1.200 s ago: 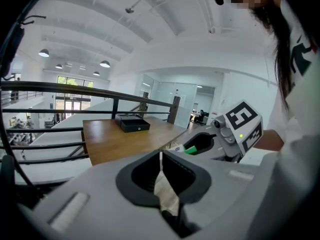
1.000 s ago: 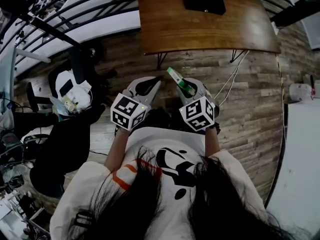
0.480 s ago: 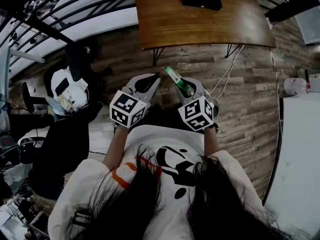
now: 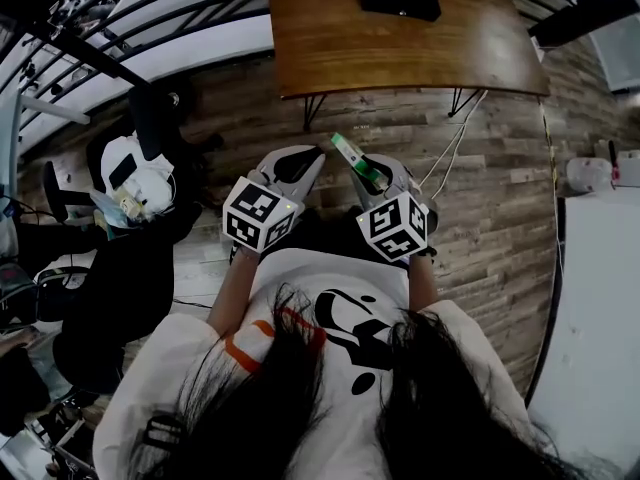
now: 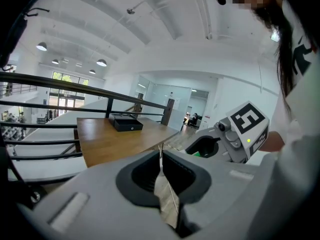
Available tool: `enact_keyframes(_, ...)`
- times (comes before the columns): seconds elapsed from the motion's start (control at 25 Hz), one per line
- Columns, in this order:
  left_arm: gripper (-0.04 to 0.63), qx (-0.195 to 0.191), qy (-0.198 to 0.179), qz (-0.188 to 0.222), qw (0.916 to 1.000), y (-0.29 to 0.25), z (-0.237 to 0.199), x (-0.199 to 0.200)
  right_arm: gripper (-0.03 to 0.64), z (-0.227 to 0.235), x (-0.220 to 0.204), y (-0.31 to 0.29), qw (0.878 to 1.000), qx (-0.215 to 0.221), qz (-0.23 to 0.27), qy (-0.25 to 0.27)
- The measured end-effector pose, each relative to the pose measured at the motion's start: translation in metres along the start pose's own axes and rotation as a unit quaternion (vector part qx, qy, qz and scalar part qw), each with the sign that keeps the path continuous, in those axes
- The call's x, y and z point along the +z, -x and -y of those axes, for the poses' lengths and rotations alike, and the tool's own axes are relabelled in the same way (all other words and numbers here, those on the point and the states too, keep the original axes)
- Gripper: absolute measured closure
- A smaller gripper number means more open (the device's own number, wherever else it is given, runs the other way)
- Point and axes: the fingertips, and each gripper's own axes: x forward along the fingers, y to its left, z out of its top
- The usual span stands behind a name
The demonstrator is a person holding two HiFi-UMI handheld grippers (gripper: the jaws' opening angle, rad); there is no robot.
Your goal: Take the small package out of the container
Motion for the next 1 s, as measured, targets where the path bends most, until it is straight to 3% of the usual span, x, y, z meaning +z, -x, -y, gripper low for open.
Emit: enact_keyframes(1.0,0.595,0.027,-0.010,0.001,0.9996,-0.032,0.037,0.015,0.495,0.032,-0.031,0.025,1.000,0.015,0.018,0.010)
